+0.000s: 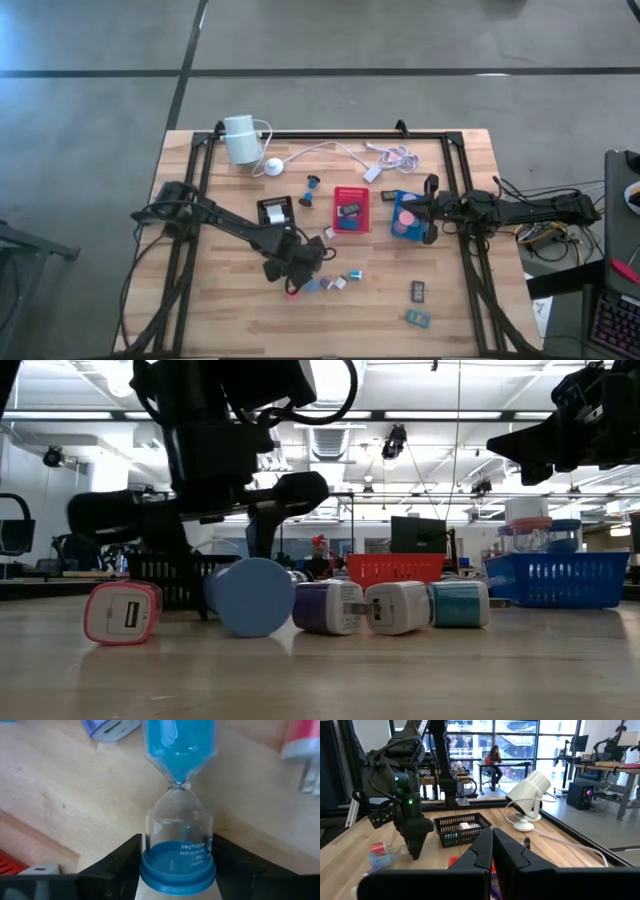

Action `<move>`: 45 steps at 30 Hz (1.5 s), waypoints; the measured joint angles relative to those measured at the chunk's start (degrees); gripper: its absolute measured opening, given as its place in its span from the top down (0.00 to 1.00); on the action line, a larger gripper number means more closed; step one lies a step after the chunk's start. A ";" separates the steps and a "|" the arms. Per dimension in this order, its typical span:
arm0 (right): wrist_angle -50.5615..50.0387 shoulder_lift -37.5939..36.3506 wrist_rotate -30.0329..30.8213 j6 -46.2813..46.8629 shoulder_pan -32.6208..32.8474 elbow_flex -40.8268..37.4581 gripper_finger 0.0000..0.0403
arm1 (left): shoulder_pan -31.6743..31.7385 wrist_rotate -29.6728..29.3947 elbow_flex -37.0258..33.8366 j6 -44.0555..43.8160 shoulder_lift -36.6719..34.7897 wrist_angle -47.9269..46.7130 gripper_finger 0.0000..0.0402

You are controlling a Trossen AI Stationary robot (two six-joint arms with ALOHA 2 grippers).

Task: Pick & Place Office items
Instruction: Put the light blue hourglass into the blue bin

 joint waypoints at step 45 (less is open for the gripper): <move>1.38 0.07 -0.04 0.83 0.02 -0.03 0.98 | 1.51 -8.32 -40.62 -44.97 -64.82 32.18 0.49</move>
